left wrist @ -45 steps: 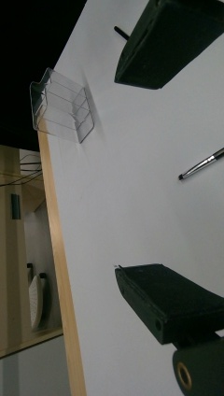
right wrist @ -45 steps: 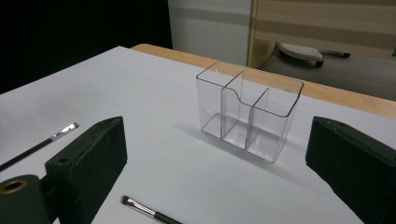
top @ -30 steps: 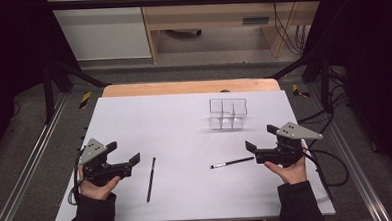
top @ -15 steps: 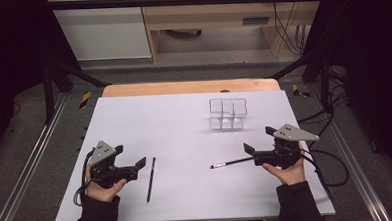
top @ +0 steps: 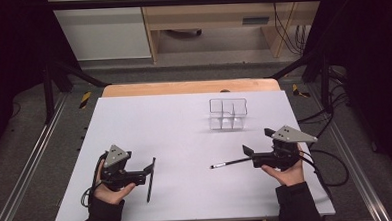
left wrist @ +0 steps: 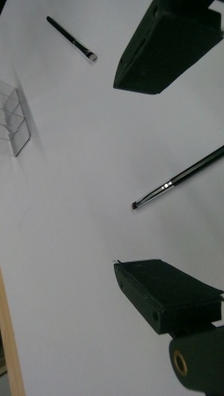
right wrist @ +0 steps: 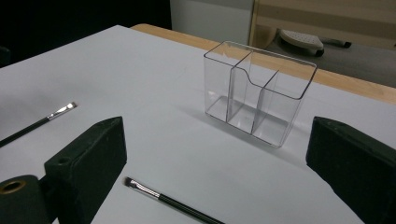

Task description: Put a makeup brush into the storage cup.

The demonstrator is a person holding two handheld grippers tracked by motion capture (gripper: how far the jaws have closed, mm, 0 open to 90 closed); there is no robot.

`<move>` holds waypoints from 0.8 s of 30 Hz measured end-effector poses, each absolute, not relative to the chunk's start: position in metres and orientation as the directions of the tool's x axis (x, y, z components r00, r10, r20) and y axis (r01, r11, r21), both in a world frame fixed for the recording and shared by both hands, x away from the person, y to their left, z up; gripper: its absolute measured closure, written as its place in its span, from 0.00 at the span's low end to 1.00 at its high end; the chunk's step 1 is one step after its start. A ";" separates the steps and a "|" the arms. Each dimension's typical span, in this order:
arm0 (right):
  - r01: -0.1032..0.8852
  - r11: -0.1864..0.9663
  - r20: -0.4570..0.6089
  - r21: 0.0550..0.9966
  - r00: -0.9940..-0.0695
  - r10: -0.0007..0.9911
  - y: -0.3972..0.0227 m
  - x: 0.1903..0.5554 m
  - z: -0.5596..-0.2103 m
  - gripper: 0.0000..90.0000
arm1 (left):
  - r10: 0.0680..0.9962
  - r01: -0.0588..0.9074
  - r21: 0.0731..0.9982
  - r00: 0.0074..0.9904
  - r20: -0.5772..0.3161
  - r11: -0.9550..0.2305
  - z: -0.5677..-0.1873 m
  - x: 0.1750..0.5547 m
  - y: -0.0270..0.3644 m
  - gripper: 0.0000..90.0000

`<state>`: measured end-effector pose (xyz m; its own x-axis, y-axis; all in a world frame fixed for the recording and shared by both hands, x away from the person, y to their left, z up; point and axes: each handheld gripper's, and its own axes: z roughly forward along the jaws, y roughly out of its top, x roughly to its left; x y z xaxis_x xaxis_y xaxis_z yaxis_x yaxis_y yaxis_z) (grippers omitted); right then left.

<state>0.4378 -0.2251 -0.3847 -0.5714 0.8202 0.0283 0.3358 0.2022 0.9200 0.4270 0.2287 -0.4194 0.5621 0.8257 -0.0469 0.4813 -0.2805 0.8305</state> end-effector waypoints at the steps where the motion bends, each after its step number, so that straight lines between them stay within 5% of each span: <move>1: 0.335 0.202 0.029 0.920 -0.572 0.820 -0.225 0.438 -0.385 0.06 | 0.823 0.491 0.819 0.566 -0.041 -0.297 -0.423 0.428 0.225 0.11; 24: 0.354 0.217 0.028 0.910 -0.574 0.818 -0.222 0.438 -0.390 0.06 | 0.817 0.586 0.711 0.576 -0.029 -0.388 -0.455 0.435 0.209 0.26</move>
<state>0.4380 -0.2224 -0.3901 -0.5741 0.8183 0.0275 0.3536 0.2175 0.9098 0.4347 0.2093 -0.4546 0.5758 0.8171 -0.0290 0.5862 -0.3879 0.7112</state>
